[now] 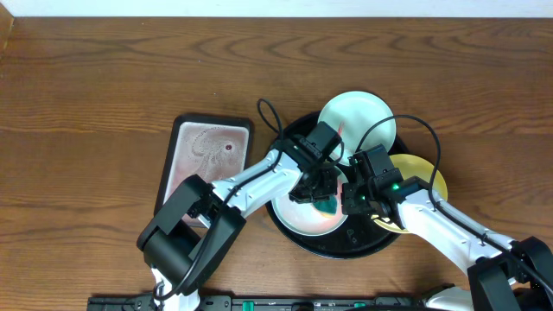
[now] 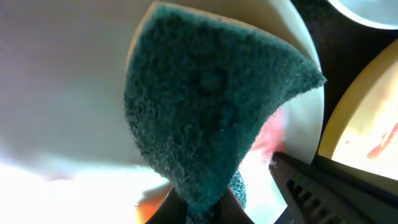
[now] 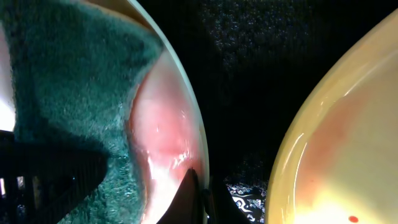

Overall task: Clean dirty plates on tray and stack at the side
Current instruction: 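Scrub the front green plate with the sponge while right gripper holds it, then return the sponge to the soapy tray with the left gripper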

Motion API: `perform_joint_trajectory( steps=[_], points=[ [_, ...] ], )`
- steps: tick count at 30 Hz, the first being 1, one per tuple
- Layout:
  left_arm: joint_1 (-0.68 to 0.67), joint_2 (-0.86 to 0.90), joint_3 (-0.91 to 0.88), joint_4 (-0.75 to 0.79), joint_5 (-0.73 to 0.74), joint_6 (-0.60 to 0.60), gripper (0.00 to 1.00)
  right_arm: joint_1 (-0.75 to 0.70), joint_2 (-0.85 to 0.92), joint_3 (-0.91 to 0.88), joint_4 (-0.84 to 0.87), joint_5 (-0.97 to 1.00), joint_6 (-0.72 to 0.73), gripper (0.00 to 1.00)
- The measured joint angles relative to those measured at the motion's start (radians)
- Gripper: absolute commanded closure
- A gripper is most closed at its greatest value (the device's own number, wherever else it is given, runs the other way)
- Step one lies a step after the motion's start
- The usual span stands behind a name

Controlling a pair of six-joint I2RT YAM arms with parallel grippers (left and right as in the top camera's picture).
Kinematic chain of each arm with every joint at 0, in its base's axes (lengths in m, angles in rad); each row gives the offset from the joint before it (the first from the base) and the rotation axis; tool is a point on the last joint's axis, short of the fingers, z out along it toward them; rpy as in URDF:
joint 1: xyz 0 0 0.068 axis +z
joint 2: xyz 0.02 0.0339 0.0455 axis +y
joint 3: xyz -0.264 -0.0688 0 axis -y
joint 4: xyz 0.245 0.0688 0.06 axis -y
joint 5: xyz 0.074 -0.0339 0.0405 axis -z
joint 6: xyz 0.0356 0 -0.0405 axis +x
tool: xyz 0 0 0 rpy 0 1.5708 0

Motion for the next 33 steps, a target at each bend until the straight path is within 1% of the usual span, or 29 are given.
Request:
perform_joint_trajectory(
  steps=[4,6,9,12,17,19,22,25,29,33],
  points=[
    [0.009,0.0,0.005,-0.102,-0.034,0.007,0.92,0.0,0.0,0.0,-0.002,-0.002,0.0,0.99],
    [0.011,-0.002,0.018,-0.179,-0.09,0.01,0.92,0.0,0.0,0.0,0.0,-0.006,0.0,0.99],
    [0.021,-0.011,0.027,-0.271,-0.201,0.025,0.93,0.0,0.0,0.0,0.0,-0.008,0.0,0.99],
    [0.039,-0.02,0.039,-0.354,-0.373,0.048,0.93,0.0,0.0,0.0,0.0,-0.01,0.002,0.99],
    [0.047,-0.075,0.064,-0.365,-0.531,0.109,0.92,0.0,0.001,0.0,-0.001,-0.02,0.012,0.99],
    [0.067,-0.171,0.071,-0.364,-0.587,0.121,0.92,0.0,0.001,0.0,-0.002,-0.018,0.012,0.99],
    [0.093,-0.276,0.077,-0.368,-0.597,0.148,0.93,0.0,0.001,0.0,-0.002,-0.017,0.012,0.99],
    [0.15,-0.391,0.08,-0.412,-0.581,0.177,0.93,0.0,0.001,0.0,-0.002,-0.017,0.012,0.99],
    [0.302,-0.472,0.085,-0.472,-0.574,0.212,0.92,0.0,0.001,0.0,-0.003,-0.016,0.012,0.99],
    [0.475,-0.464,0.047,-0.444,-0.536,0.26,0.93,0.0,0.001,0.0,-0.002,-0.016,0.012,0.99]
  ],
)
